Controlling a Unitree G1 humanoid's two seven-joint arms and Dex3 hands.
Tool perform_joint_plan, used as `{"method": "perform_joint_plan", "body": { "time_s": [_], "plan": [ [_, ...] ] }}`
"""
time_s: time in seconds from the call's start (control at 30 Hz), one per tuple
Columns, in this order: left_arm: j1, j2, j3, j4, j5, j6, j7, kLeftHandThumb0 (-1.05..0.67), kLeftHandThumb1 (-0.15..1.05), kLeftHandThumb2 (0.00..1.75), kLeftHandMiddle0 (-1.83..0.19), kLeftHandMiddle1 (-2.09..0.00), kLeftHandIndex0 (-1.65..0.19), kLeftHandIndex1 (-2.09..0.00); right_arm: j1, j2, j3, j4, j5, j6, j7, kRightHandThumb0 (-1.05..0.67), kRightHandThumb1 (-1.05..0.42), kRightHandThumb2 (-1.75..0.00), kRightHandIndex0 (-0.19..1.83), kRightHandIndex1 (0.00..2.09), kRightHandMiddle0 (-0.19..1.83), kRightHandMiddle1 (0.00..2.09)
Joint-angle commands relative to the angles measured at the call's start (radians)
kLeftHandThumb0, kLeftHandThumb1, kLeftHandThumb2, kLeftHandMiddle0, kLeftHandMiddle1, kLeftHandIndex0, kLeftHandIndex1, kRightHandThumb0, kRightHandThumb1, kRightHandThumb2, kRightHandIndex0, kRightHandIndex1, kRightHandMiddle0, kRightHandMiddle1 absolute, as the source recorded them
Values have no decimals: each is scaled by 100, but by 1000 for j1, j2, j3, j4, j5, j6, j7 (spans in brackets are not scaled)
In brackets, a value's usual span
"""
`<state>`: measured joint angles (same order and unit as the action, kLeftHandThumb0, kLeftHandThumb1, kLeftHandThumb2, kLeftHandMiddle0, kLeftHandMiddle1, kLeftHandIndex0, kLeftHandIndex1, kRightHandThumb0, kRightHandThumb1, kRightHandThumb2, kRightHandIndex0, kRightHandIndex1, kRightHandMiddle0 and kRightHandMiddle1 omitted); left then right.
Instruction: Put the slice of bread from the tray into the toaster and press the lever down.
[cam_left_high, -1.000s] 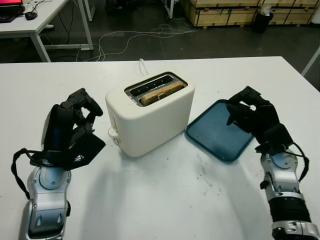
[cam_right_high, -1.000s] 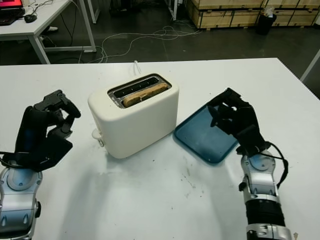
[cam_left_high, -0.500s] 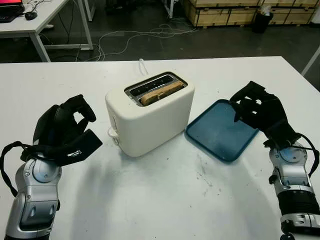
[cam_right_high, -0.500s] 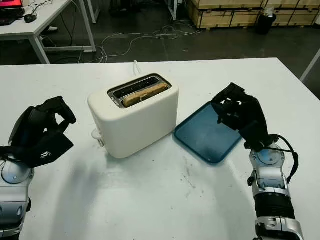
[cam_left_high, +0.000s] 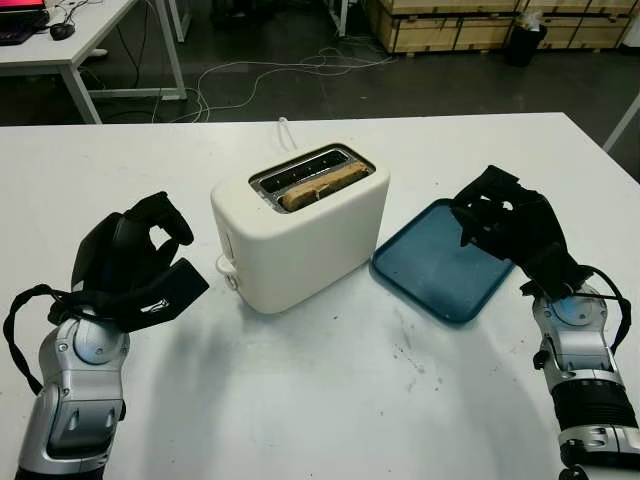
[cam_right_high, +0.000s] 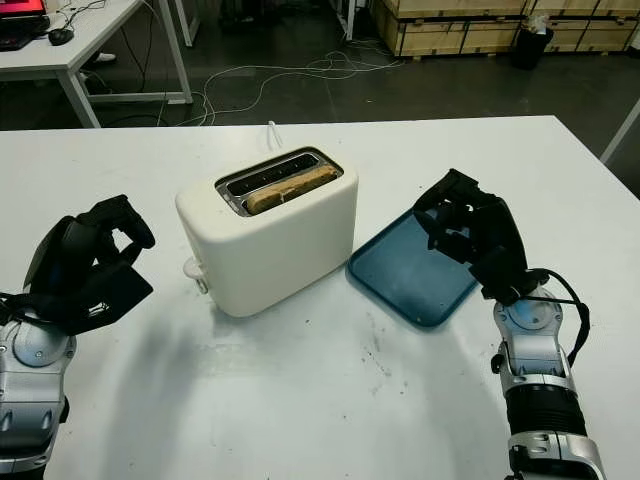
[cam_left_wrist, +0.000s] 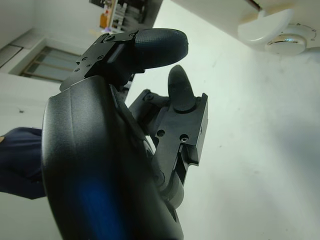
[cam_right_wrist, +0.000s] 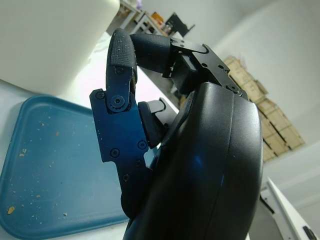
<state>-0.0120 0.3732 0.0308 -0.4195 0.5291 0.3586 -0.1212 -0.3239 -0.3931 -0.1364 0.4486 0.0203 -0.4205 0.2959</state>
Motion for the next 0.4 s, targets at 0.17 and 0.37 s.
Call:
{"method": "perform_joint_plan", "body": {
  "time_s": [0.17,0.37],
  "plan": [
    [-9,-2,-7,-1,14,3,9,2,92,46,-89,-175,-54,-175,-9,2,6,-16,8,20,8,-39,-92,-41,86,175,58,175],
    [-8,-1,-5,1,8,0,7,2,92,48,-89,-175,-54,-175,-10,0,5,-15,9,23,10,-38,-92,-42,86,175,58,175]
  ]
}}
